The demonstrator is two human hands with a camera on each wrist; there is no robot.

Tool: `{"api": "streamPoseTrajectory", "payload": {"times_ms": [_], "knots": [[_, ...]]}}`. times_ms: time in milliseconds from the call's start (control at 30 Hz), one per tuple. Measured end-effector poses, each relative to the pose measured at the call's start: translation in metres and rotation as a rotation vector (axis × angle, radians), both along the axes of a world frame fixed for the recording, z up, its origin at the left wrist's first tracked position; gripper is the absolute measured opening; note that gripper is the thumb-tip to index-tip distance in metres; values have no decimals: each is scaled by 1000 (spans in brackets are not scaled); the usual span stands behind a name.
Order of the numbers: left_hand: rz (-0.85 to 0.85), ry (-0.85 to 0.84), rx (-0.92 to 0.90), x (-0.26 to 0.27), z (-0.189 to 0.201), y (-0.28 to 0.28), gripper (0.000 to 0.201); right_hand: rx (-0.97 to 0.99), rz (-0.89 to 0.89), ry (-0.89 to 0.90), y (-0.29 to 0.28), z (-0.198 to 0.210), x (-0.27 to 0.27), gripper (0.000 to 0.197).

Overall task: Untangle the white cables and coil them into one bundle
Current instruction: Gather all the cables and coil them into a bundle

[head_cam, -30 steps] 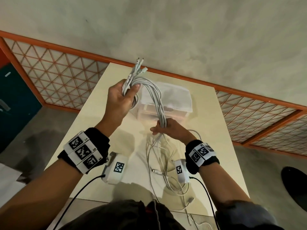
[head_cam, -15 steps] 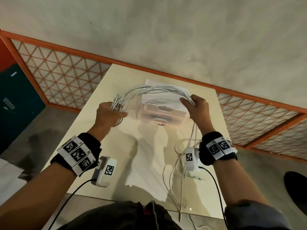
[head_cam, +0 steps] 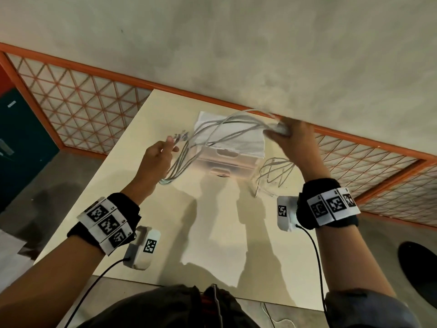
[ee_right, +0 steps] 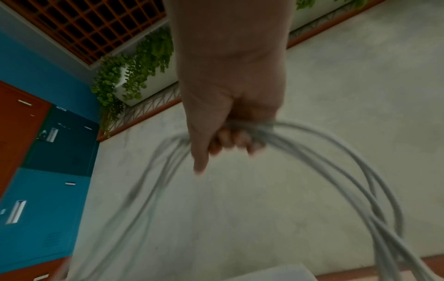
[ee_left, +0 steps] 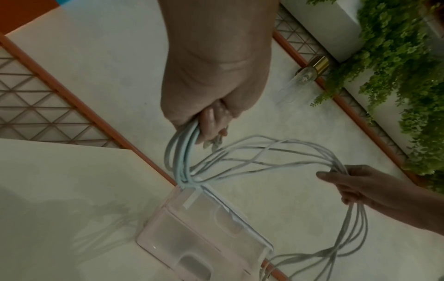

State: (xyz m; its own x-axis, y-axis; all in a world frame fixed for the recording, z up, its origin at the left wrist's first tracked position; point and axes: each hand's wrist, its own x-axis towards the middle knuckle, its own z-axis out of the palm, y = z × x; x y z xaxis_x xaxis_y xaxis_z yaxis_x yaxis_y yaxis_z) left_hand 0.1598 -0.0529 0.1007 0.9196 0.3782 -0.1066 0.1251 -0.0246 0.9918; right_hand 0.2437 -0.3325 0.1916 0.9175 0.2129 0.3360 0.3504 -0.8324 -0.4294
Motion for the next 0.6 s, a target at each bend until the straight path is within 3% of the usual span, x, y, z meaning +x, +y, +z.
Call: {"api": "streamPoseTrajectory", "payload": {"times_ms": [133, 300, 400, 500, 567, 600], "knots": [[-38, -75, -19, -2, 3, -9, 34, -208, 218, 629, 1, -36, -19, 25], [-153, -168, 92, -6, 3, -21, 29, -447, 334, 947, 12, -101, -39, 39], [-230, -230, 163, -10, 2, -27, 26, -674, 336, 1002, 15, -121, -46, 46], [-303, -243, 213, -12, 3, -31, 24, -829, 256, 944, 12, -109, -41, 66], [-352, -264, 224, -15, 3, -36, 23, -638, 272, 769, 16, -86, -34, 55], [-373, -276, 224, -16, 3, -39, 22, -415, 298, 646, 20, -74, -31, 45]]}}
